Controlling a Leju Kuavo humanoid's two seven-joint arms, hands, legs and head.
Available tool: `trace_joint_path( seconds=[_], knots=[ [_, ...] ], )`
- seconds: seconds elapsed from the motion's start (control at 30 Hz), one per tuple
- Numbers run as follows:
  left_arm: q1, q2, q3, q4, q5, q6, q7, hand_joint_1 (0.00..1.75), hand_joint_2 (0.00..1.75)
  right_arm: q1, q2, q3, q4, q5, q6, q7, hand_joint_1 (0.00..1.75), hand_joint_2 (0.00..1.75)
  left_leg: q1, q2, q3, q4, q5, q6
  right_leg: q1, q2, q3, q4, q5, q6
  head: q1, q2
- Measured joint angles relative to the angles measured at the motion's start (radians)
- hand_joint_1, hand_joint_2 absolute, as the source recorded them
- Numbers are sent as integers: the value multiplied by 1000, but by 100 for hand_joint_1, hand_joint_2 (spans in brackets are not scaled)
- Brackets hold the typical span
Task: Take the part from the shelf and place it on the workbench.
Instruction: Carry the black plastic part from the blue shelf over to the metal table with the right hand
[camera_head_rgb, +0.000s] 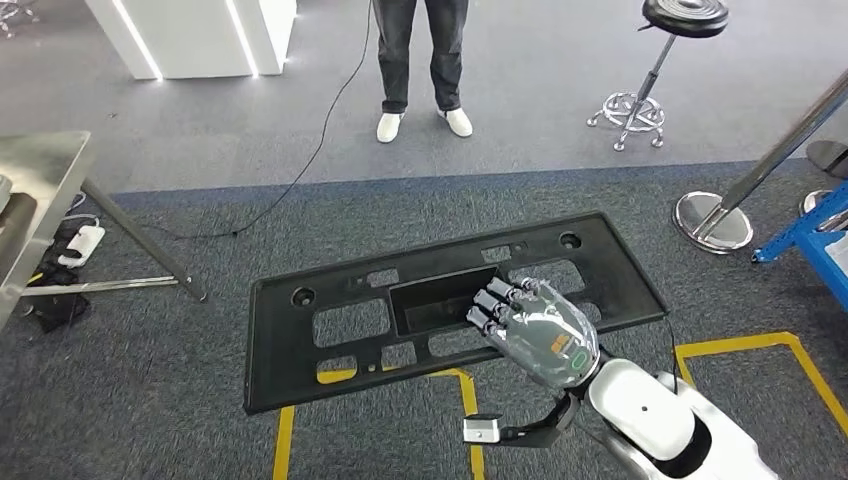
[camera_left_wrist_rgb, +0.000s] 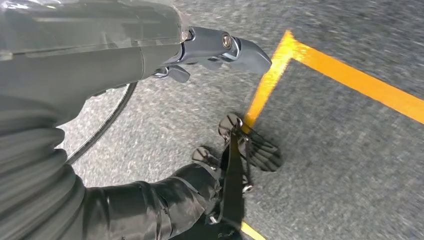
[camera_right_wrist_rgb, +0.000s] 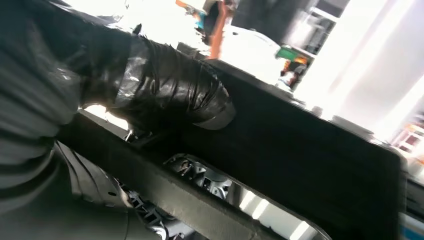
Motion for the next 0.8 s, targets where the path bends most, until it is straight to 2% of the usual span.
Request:
trace_joint_path(
  seconds=[0.03, 0.07, 0.1, 0.13, 0.17, 0.2, 0.23, 0.27, 0.3, 0.33, 0.4, 0.43, 0.47, 0.53, 0.57, 0.6, 0.63, 0.67, 0.7, 0.77, 0.8],
  knots=[
    [-1, 0, 0, 0, -1, 0, 0, 0, 175, 1, 0, 0, 0, 0, 0, -1, 175, 175, -2, 34, -27, 60, -34, -1, 4, -15, 0, -2, 1, -3, 0, 0],
    [-2, 0, 0, 0, -2, 0, 0, 0, 175, 2, 0, 0, 1, 0, 0, -3, 175, 175, 0, 52, -56, 126, -66, -3, 7, -31, -1, -1, 1, -5, 0, 0],
    [-2, 0, 0, 0, -3, 1, 0, 0, 175, 4, 0, 1, 2, 0, 0, -5, 175, 175, 0, 59, -76, 176, -85, -5, 9, -47, -2, 1, 0, -6, 0, 0],
    [-1, 1, 0, 0, -4, 1, 1, 0, 175, 6, 0, 2, 3, 0, 0, -7, 175, 175, 0, 61, -81, 196, -87, -6, 10, -63, -3, 2, -1, -6, 0, 0],
    [-1, 2, 0, 0, -4, 2, 2, 0, 175, 6, 0, 2, 4, 0, 0, -8, 175, 175, 0, 64, -64, 175, -71, -6, 11, -78, -4, 4, -3, -5, 0, 0],
    [0, 3, 0, 0, -4, 3, 4, 0, 175, 6, 0, 3, 5, 1, 0, -8, 175, 175, 0, 72, -29, 119, -42, -5, 11, -91, -4, 6, -5, -3, -1, 0],
    [0, 4, 0, 0, -3, 4, 6, 0, 175, 7, 0, 3, 6, 1, 1, -8, 175, 175, -2, 90, 13, 45, -18, -2, 12, -104, -3, 9, -8, 0, -1, 0],
    [-1, 5, 0, 0, -2, 4, 8, 0, 175, 7, 0, 3, 7, 1, 2, -8, 175, 175, -5, 107, 49, -18, 1, 3, 14, -115, -3, 12, -11, 4, 0, 0],
    [-1, 6, 0, 0, 0, 5, 10, 0, 175, 7, 0, 3, 8, 1, 2, -8, 175, 175, -8, 118, 71, -58, 10, 8, 15, -125, -3, 14, -13, 8, 0, 0],
    [-1, 6, 1, 0, 1, 5, 11, 0, 175, 7, 1, 4, 8, 1, 4, -8, 175, 175, -12, 122, 78, -75, 11, 14, 17, -134, -3, 16, -14, 13, 0, 0],
    [1, 8, 2, 0, 2, 5, 12, 0, 175, 8, 1, 8, 9, 1, 6, -8, 175, 175, -14, 102, 76, -79, 18, 23, 18, -149, -1, 16, -15, 22, 0, 0],
    [1, 8, 3, 0, 2, 5, 12, 0, 175, 8, 2, 9, 9, 1, 8, -8, 175, 175, -13, 92, 77, -84, 22, 28, 15, -138, -2, 21, -21, 28, 0, 0],
    [0, 9, 3, 0, 2, 5, 13, 0, 175, 8, 2, 10, 10, 1, 9, -8, 175, 175, -10, 83, 78, -89, 26, 34, 12, -115, -9, 40, -37, 33, 0, 0],
    [-3, 9, 3, 0, 2, 5, 14, 0, 175, 10, 3, 11, 11, 1, 10, -8, 175, 175, -6, 64, 78, -95, 33, 42, 5, -51, -53, 141, -98, 41, 1, 0],
    [-4, 9, 3, 0, 2, 5, 14, 0, 175, 13, 3, 12, 12, 1, 11, -8, 175, 175, -6, 54, 76, -95, 34, 45, 4, -33, -86, 212, -130, 43, 1, 0],
    [-5, 9, 3, 0, 2, 5, 14, 0, 175, 16, 3, 12, 14, 1, 11, -8, 175, 175, -7, 41, 75, -94, 35, 46, 2, -26, -117, 273, -150, 45, 1, 0],
    [-5, 9, 3, 0, 2, 5, 15, 0, 175, 19, 3, 14, 16, 1, 11, -8, 175, 175, -7, 27, 74, -92, 35, 46, 0, -24, -133, 303, -150, 46, 1, 0],
    [-5, 9, 3, 0, 2, 5, 15, 0, 175, 20, 3, 15, 18, 1, 12, -8, 175, 175, -7, 12, 73, -90, 35, 46, -2, -22, -131, 295, -131, 46, 1, 0],
    [-6, 10, 3, 0, 2, 5, 15, 0, 175, 21, 3, 16, 19, 1, 12, -8, 175, 175, -6, -2, 73, -87, 35, 45, -4, -17, -110, 246, -95, 46, 1, 0],
    [-7, 10, 3, 0, 1, 5, 15, 0, 175, 21, 3, 17, 19, 1, 12, -8, 175, 175, -5, -30, 69, -76, 32, 39, -11, 26, -49, 108, -30, 46, 1, 0],
    [-7, 10, 4, 0, 1, 5, 15, 0, 175, 21, 3, 17, 20, 1, 12, -8, 175, 175, -5, -42, 64, -72, 33, 33, -13, 47, -30, 64, -15, 46, 1, 0]
  ],
)
